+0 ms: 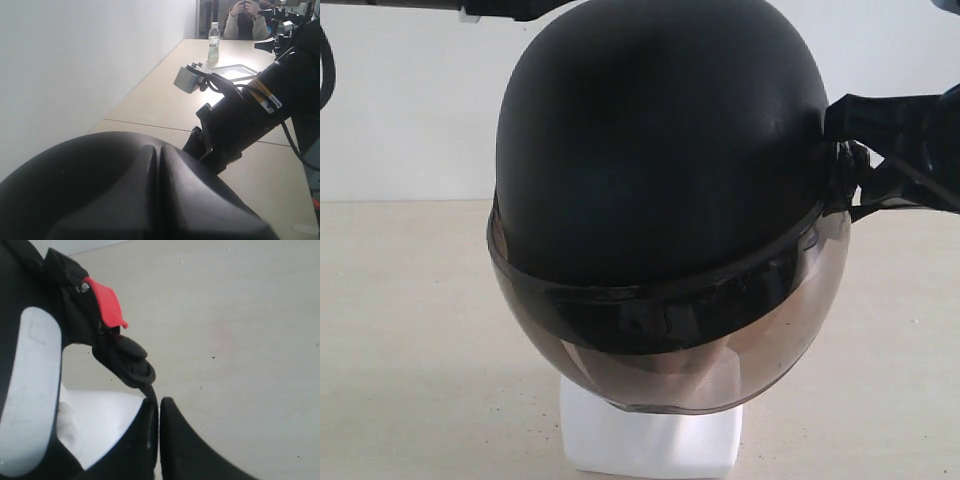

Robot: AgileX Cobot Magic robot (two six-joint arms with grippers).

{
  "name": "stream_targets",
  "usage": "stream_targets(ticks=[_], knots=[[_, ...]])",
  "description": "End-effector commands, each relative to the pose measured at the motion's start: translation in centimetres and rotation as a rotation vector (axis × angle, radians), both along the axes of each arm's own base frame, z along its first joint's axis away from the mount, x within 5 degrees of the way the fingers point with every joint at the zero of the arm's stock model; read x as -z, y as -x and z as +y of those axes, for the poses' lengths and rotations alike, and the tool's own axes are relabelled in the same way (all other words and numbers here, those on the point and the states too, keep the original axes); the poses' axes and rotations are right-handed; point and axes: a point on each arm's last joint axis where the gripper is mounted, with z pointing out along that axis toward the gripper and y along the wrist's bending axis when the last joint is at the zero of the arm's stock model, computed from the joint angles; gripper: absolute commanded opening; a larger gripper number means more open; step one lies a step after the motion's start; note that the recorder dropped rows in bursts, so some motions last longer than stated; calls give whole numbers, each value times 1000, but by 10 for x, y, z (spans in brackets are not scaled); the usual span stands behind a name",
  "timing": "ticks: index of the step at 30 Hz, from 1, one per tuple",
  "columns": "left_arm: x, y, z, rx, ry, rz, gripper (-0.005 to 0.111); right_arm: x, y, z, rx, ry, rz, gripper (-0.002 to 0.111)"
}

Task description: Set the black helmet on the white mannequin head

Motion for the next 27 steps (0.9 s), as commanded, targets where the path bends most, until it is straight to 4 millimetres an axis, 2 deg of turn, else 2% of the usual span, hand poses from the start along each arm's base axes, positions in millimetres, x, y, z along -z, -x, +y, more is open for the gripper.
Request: stream_targets(ticks=[1, 27], knots=[[-3, 1, 1, -4, 11, 5, 4, 15, -1, -21, 27, 211, 85, 0], [-2, 2, -1, 18, 8, 12, 4, 30, -17, -15, 11, 238, 111, 0]])
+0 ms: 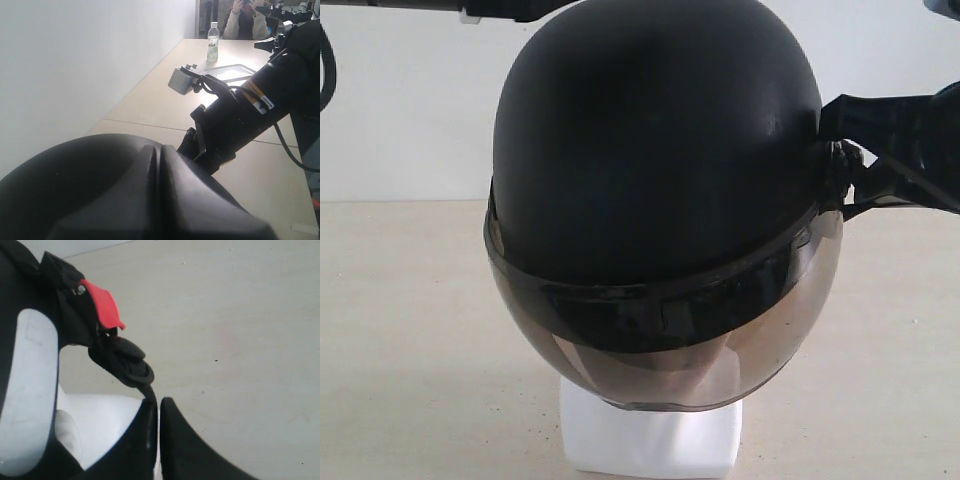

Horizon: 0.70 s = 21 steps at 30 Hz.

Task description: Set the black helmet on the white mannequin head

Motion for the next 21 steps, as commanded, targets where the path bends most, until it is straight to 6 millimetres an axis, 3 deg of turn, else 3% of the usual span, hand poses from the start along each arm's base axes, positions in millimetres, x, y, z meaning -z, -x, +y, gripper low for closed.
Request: stream_targets(ticks=[1, 11, 17, 19, 21], knots=[[-2, 1, -1, 16, 10, 16, 4, 25, -9, -17, 17, 233, 108, 0], [2, -3, -1, 3, 8, 30, 4, 27, -11, -16, 16, 235, 110, 0], [10, -11, -4, -1, -1, 54, 4, 9, -5, -17, 20, 196, 54, 0], [12, -13, -5, -1, -4, 62, 4, 3, -3, -18, 7, 200, 35, 3], [14, -14, -5, -8, -5, 64, 4, 0, 0, -19, 3, 199, 24, 14]])
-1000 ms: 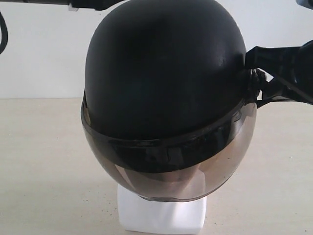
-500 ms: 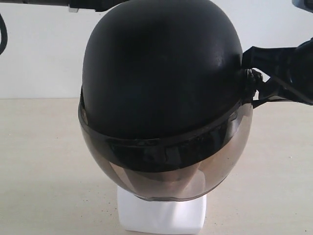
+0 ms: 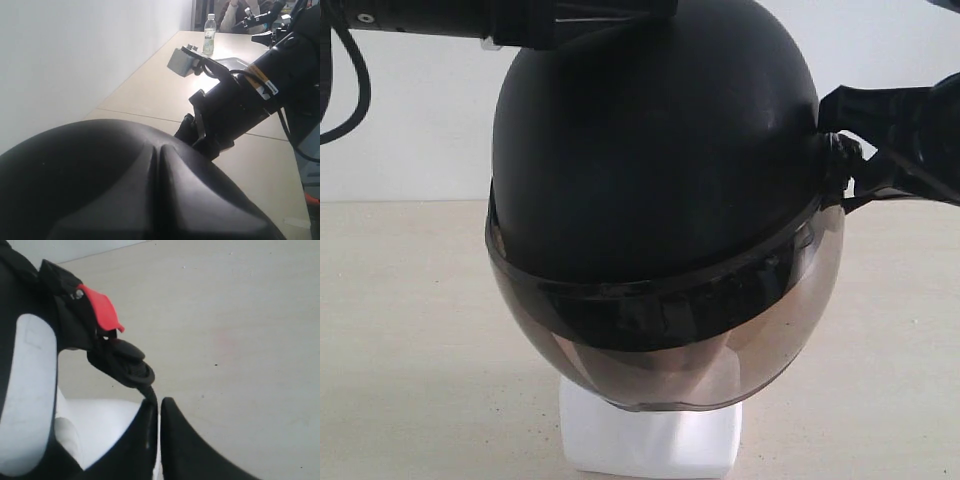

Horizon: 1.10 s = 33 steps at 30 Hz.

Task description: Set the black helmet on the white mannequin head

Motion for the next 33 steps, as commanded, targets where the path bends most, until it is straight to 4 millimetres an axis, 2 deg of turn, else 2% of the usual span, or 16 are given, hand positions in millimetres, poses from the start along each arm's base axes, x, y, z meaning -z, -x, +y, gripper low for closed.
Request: stream_targets(ticks=[1, 3, 6, 19, 27, 30, 33], knots=[[1, -5, 0, -21, 5, 12, 4, 6, 2, -19, 2, 202, 35, 20], [1, -5, 0, -30, 5, 11, 4, 5, 3, -19, 2, 200, 30, 37], [1, -5, 0, -33, 5, 10, 4, 1, 3, -19, -1, 190, 3, 50], [1, -6, 0, -37, 5, 9, 4, -36, 24, -17, -26, 4, -227, 50], [1, -6, 1, -40, 6, 9, 4, -56, 33, -20, -33, -15, -295, 50], [-8, -2, 5, -76, 16, -24, 4, -73, 37, -22, -47, -8, -353, 50], [-26, 10, 14, -146, 42, -94, 4, -92, 46, -26, -58, 12, -431, 49]])
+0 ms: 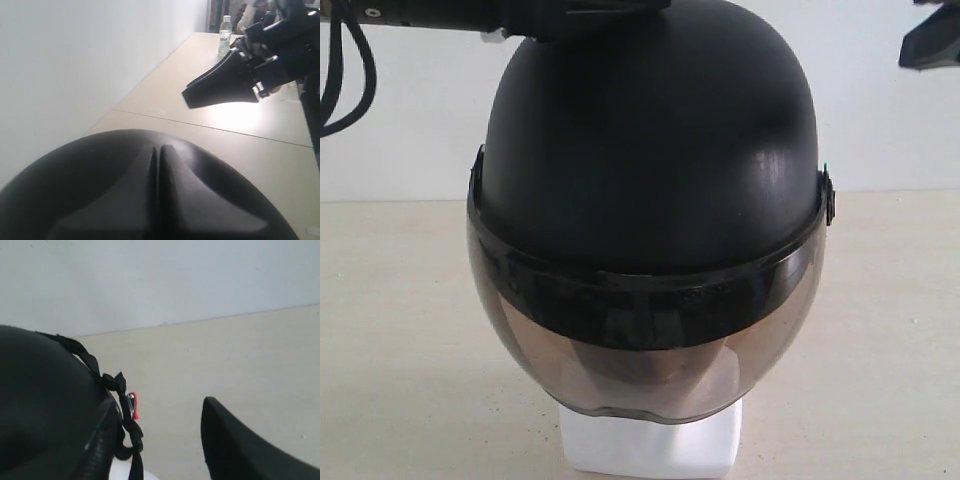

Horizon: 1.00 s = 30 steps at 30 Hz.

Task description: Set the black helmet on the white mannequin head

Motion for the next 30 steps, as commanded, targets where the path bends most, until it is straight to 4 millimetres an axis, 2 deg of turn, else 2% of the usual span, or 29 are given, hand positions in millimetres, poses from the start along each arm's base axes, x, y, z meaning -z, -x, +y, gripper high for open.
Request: stream_targets(ticks=[1, 5, 6, 9, 12, 21, 22, 25, 27, 28, 30], knots=[[-30, 18, 16, -115, 47, -105, 4, -31, 16, -9, -12, 48, -137, 46], [-62, 46, 36, -222, 109, -215, 4, -44, 33, -21, 17, 126, -232, 15], [-68, 53, 43, -252, 130, -230, 4, -46, 40, -25, 30, 151, -246, 2], [-77, 76, 65, -363, 181, -271, 4, -52, 56, -35, 55, 188, -272, 0], [-71, 95, 84, -473, 204, -292, 4, -56, 74, -43, 57, 211, -294, 0], [-5, 132, 119, -735, 208, -243, 4, -58, 111, -57, 27, 304, -369, 0], [13, 136, 125, -784, 210, -210, 4, -50, 114, -57, 19, 311, -378, 0], [45, 144, 132, -844, 203, -159, 4, -20, 117, -55, -12, 295, -402, 0], [65, 149, 135, -872, 203, -123, 4, 9, 119, -51, -50, 250, -425, 0], [80, 152, 138, -892, 209, -86, 4, 30, 119, -47, -81, 236, -430, 0], [99, 155, 141, -921, 191, -61, 4, 56, 122, -44, -125, 231, -439, 0]])
